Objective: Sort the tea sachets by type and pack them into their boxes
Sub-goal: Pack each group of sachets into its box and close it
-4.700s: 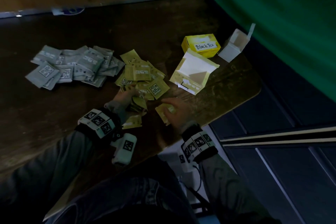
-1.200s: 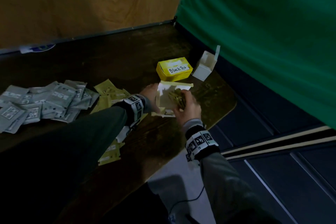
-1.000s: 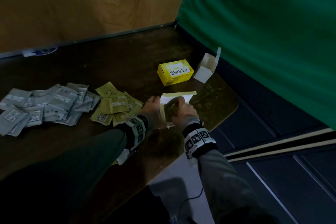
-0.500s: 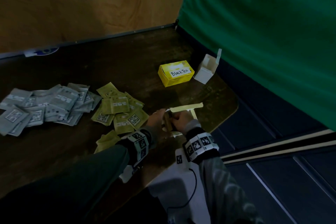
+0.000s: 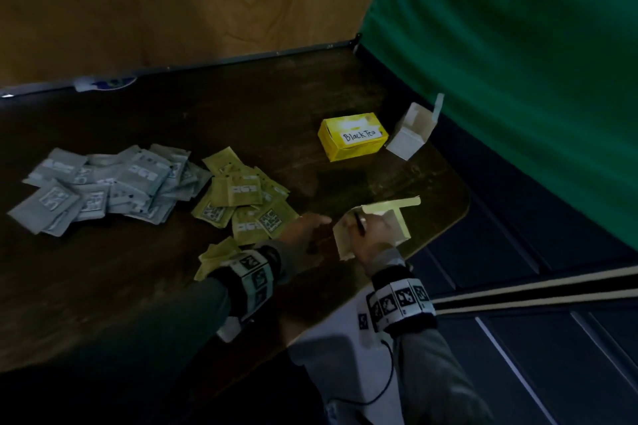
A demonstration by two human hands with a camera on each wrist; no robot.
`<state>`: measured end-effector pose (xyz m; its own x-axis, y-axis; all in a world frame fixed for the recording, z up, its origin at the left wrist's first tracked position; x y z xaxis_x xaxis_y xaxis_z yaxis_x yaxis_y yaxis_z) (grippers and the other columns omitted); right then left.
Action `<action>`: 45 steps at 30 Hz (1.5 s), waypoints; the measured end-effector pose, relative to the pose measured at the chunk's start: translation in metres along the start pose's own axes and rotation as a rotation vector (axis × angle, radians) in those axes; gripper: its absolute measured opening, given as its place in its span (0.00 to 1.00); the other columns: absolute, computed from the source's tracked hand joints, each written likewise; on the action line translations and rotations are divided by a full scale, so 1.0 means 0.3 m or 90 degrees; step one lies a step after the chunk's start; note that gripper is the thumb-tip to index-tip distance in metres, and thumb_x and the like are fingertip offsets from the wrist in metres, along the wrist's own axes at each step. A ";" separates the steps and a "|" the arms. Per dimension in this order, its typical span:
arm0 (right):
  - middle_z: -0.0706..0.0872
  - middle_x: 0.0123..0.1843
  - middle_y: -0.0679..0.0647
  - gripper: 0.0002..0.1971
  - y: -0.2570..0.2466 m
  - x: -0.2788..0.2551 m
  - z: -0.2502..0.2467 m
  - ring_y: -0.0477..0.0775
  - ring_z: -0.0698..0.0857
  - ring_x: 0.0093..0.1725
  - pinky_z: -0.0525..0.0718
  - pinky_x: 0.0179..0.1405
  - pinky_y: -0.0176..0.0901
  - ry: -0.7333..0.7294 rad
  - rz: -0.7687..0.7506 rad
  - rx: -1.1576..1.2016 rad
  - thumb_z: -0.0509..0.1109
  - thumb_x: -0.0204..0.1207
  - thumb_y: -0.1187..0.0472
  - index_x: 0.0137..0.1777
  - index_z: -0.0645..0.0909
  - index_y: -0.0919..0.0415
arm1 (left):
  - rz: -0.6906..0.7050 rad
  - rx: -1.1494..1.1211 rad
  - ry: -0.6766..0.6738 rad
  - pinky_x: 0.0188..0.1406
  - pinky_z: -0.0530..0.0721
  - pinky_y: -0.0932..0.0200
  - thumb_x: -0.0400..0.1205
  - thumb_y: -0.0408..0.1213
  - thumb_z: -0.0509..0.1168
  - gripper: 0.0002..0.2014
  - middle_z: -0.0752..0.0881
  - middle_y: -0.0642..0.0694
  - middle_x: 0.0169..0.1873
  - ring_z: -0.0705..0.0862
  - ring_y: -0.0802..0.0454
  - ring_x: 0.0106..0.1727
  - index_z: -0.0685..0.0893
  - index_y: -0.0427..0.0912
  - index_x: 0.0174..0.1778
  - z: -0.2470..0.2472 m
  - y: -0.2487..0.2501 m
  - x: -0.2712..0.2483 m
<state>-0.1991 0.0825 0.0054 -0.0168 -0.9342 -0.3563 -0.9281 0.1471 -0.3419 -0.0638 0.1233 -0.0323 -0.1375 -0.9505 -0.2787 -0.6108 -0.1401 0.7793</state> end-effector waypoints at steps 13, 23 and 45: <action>0.75 0.63 0.56 0.24 -0.025 -0.180 0.388 0.50 0.76 0.59 0.77 0.61 0.40 -0.104 -0.256 0.055 0.68 0.77 0.57 0.73 0.71 0.56 | -0.308 0.195 0.010 0.72 0.70 0.42 0.61 0.54 0.79 0.53 0.58 0.41 0.74 0.60 0.39 0.75 0.58 0.48 0.79 -0.211 -0.443 -0.350; 0.75 0.61 0.56 0.24 -0.060 -0.162 0.401 0.54 0.77 0.61 0.77 0.63 0.44 -0.166 -0.231 0.045 0.68 0.77 0.51 0.73 0.71 0.52 | -0.357 0.155 -0.080 0.68 0.72 0.52 0.76 0.44 0.71 0.34 0.70 0.39 0.72 0.70 0.40 0.73 0.65 0.39 0.75 -0.195 -0.411 -0.299; 0.88 0.46 0.56 0.05 -0.301 -0.144 0.149 0.43 0.86 0.43 0.84 0.44 0.35 -0.129 -0.209 0.583 0.74 0.72 0.66 0.47 0.86 0.59 | -0.164 -0.452 -0.011 0.52 0.82 0.67 0.82 0.28 0.61 0.11 0.81 0.54 0.49 0.82 0.68 0.44 0.78 0.50 0.52 -0.207 -0.089 -0.264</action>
<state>-0.0981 0.1241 0.0128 0.3325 -0.9129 -0.2367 -0.2293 0.1652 -0.9592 0.0117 0.1850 0.0039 -0.0743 -0.8597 -0.5054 0.0235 -0.5082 0.8609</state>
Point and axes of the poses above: each hand's wrist, its own x-axis towards the middle knuckle, its own z-axis out of the palm, y = z × x, the point moved 8 cm from there along x, towards the middle knuckle
